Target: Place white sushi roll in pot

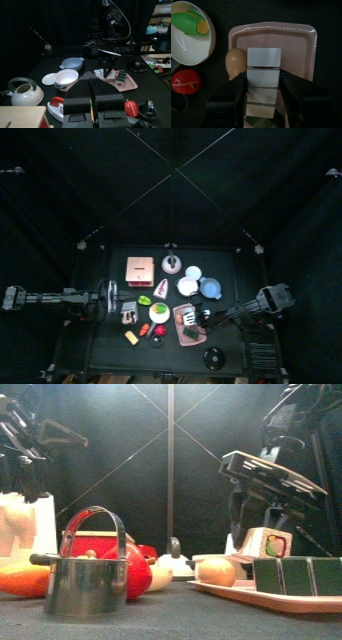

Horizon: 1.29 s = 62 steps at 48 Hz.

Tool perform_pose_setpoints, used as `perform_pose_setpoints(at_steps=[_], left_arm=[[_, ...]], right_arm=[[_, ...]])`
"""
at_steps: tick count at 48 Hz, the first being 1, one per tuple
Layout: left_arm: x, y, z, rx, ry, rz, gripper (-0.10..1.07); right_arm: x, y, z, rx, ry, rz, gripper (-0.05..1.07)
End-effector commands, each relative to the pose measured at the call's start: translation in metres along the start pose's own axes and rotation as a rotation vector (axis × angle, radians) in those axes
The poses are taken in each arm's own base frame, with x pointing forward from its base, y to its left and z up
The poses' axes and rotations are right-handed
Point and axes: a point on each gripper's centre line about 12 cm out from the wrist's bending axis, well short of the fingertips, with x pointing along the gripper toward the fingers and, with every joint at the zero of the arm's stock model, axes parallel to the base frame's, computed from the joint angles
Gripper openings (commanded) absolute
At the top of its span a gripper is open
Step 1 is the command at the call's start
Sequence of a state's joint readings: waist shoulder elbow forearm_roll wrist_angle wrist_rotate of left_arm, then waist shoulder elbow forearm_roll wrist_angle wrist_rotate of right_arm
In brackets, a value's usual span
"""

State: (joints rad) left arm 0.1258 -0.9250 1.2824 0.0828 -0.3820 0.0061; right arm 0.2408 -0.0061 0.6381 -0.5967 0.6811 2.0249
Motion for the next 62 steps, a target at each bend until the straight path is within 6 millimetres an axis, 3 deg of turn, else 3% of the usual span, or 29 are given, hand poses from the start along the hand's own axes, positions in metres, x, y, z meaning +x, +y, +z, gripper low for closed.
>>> perform_pose_setpoints(at_steps=[1,10,20,29,44,62], left_arm=[[0.002,0.001,0.004,0.000,-0.014,0.004,-0.02],[0.002,0.001,0.004,0.000,-0.012,0.004,-0.02],[0.002,0.001,0.003,0.000,-0.007,0.003,-0.02],[0.002,0.001,0.004,0.000,-0.010,0.004,-0.02],[0.002,0.003,0.003,0.000,-0.005,0.013,-0.02],[0.001,0.004,0.001,0.000,0.002,0.020,-0.02]], right_arm=[[-0.015,0.008,0.010,0.012,-0.016,0.053,0.50],[-0.034,0.010,0.037,0.009,-0.088,0.116,0.50],[-0.056,-0.001,0.077,0.034,-0.186,0.173,0.50],[-0.062,-0.012,0.117,0.004,-0.269,0.131,0.50],[-0.057,-0.019,0.152,-0.074,-0.224,0.066,0.50],[-0.024,-0.043,0.176,-0.052,-0.217,0.113,0.50]])
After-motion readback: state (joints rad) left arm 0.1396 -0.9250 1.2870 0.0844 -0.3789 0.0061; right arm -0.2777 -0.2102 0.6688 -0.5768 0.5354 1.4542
